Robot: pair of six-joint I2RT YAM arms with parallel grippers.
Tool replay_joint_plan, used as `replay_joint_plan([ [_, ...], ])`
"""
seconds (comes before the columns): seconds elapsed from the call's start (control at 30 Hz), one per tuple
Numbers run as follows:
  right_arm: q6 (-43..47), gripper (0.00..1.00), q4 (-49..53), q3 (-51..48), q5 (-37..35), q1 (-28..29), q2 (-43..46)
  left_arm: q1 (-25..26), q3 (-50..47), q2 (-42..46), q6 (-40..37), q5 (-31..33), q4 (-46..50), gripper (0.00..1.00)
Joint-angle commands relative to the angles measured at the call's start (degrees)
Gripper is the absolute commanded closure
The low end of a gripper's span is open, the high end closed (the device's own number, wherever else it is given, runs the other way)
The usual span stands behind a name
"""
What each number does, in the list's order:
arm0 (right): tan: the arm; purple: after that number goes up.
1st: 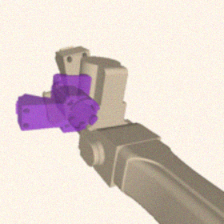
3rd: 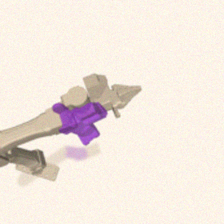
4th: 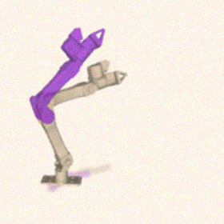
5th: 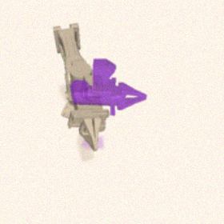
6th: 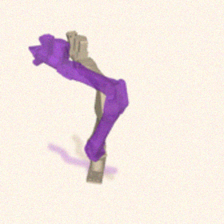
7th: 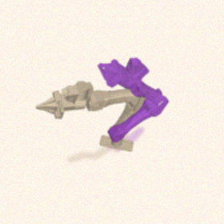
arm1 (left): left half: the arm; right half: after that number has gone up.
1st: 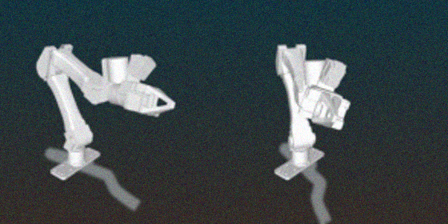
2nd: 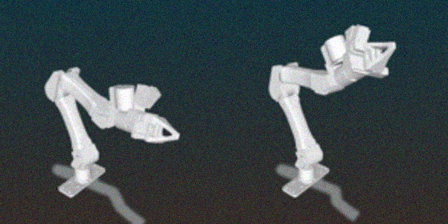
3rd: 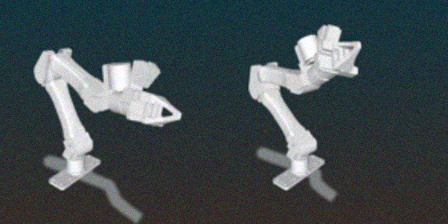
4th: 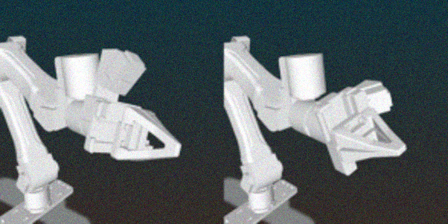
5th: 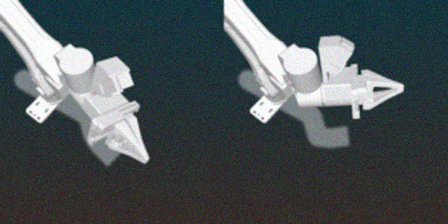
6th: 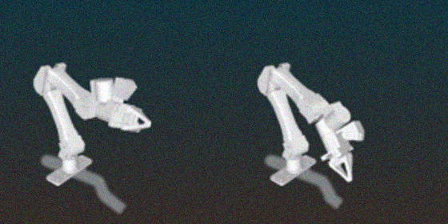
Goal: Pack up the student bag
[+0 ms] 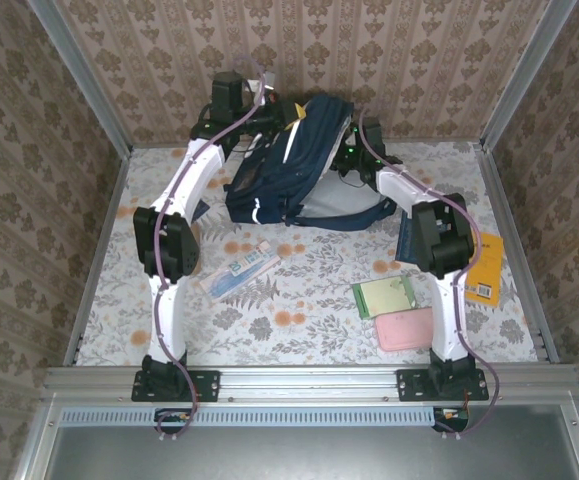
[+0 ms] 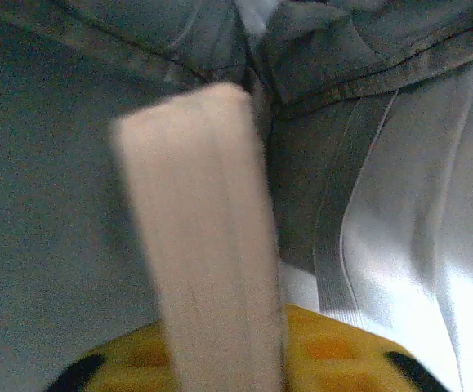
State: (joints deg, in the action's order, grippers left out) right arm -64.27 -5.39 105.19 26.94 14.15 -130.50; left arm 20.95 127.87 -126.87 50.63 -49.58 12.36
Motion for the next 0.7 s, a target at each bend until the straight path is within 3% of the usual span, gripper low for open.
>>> replay_joint_plan([
  [0.0, 4.07, 0.48, 3.14, 8.2, -3.24, 0.9, -3.96, 0.15, 1.02, 5.77, 0.52, -2.68, -8.34, 1.0],
  [0.07, 7.15, 0.4, 5.26, 9.16, -6.2, 0.91, -4.13, 0.16, 0.98, 5.36, 0.93, -2.45, -8.8, 1.0],
  [0.27, 13.57, 0.34, 10.55, 8.37, -6.01, -0.05, 0.12, -0.65, 1.41, 4.28, 0.47, -1.49, -8.31, 1.0],
  [0.4, 19.36, 0.24, 19.68, 7.58, -11.45, -0.43, 4.58, -1.26, 2.25, 3.03, 0.78, -0.4, -8.23, 1.0],
  [0.67, 26.37, 0.24, 31.16, 4.31, -17.91, -1.08, 11.54, -1.42, 3.8, 0.43, -1.35, 1.06, -6.34, 1.0],
])
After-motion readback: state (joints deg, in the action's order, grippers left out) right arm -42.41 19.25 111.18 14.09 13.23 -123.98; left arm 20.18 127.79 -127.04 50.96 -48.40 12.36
